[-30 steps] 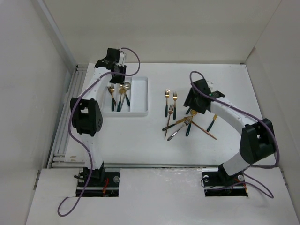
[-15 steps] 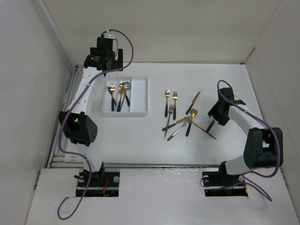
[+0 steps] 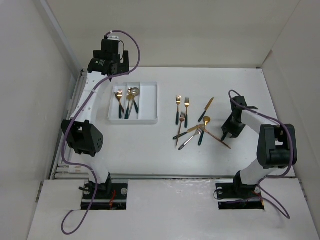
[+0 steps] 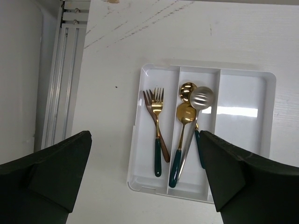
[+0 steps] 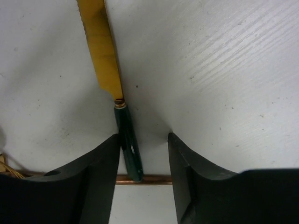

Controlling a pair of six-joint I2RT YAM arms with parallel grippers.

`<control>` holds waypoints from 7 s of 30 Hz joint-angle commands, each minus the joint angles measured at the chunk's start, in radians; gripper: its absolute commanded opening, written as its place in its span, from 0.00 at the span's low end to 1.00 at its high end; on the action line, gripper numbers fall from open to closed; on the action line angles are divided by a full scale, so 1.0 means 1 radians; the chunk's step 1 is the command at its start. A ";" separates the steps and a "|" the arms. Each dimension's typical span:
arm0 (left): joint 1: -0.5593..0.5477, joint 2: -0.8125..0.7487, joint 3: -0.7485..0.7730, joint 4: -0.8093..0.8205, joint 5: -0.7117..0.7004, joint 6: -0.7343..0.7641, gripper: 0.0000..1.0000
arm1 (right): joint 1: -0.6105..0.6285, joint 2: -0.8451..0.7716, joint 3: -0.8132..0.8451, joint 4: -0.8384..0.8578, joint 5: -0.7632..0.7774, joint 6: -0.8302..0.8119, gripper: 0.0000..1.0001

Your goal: Sort the eating utensils into containers

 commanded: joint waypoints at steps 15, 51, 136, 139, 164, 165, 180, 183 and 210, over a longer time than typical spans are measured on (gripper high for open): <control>0.008 -0.050 -0.024 0.013 -0.032 -0.014 1.00 | 0.050 -0.042 0.172 0.034 0.108 -0.090 0.00; 0.035 -0.198 -0.292 0.081 -0.149 0.023 1.00 | 0.704 0.762 1.141 0.275 -0.217 0.010 0.00; 0.026 -0.213 -0.294 0.062 0.056 0.051 1.00 | 0.352 0.346 0.297 -0.233 0.062 -0.706 0.28; 0.026 -0.213 -0.303 0.062 0.056 0.051 1.00 | 0.331 0.335 0.285 -0.199 0.073 -0.706 0.16; 0.008 -0.231 -0.312 0.053 0.036 0.060 1.00 | 0.041 0.231 0.337 -0.096 -0.042 -0.610 0.00; 0.008 -0.231 -0.312 0.053 0.036 0.060 1.00 | 0.032 0.231 0.346 -0.096 -0.054 -0.610 0.00; 0.008 -0.241 -0.340 0.071 0.017 0.060 1.00 | 0.189 -0.011 0.528 0.103 -0.361 -0.316 0.00; 0.008 -0.241 -0.349 0.071 0.017 0.060 1.00 | 0.326 0.013 0.593 0.212 -0.395 -0.239 0.00; 0.035 -0.304 -0.433 0.108 -0.038 0.069 1.00 | 0.651 0.777 1.223 0.205 -0.266 -0.055 0.00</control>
